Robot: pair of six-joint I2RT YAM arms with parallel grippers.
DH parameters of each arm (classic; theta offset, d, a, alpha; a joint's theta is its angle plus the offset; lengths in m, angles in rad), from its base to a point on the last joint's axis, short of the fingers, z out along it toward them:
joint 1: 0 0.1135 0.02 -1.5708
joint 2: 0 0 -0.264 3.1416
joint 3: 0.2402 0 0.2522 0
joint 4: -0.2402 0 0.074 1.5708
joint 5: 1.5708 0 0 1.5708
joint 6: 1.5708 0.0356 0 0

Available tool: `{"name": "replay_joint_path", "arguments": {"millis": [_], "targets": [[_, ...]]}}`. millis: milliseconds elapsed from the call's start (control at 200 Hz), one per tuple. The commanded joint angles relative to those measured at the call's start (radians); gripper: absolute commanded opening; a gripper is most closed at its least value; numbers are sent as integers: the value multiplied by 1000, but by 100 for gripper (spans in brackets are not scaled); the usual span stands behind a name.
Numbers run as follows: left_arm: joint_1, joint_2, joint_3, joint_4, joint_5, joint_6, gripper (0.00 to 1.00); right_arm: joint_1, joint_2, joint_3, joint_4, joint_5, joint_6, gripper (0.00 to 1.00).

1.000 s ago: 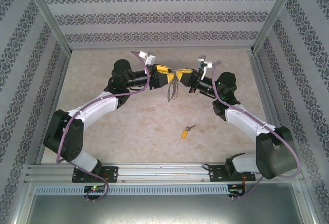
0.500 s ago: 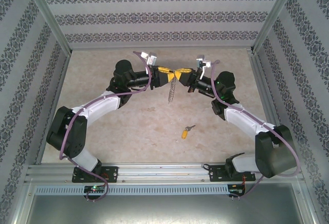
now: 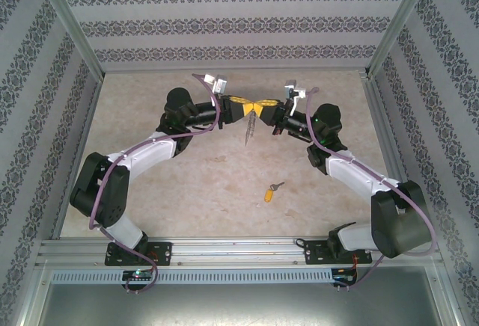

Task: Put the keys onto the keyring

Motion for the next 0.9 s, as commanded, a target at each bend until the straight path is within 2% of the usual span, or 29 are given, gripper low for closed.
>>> {"name": "replay_joint_path", "arguments": {"millis": [0, 35, 75, 105, 230, 410, 655, 894], "targets": [[4, 1, -8, 93, 39, -8, 0, 4, 11, 35, 40, -8, -12, 0], [4, -1, -12, 88, 40, -2, 0, -4, 7, 32, 38, -3, -9, 0], [4, -5, -14, 80, 40, 10, 0, -18, 0, 23, 37, 10, -4, 18], [4, -9, -12, 69, 42, 23, 0, -31, -10, 15, 37, 18, 1, 26], [4, -32, -16, 13, 57, 103, 0, -90, -63, -21, 18, 32, 9, 36], [4, -73, 12, -163, 80, 291, 0, -117, -121, -42, -86, 9, -37, 41], [4, -96, 64, -386, 105, 525, 0, -106, -118, -33, -188, -168, -100, 55], [4, -80, 115, -485, 142, 595, 0, -70, -89, 7, -313, -255, -194, 52]]}}
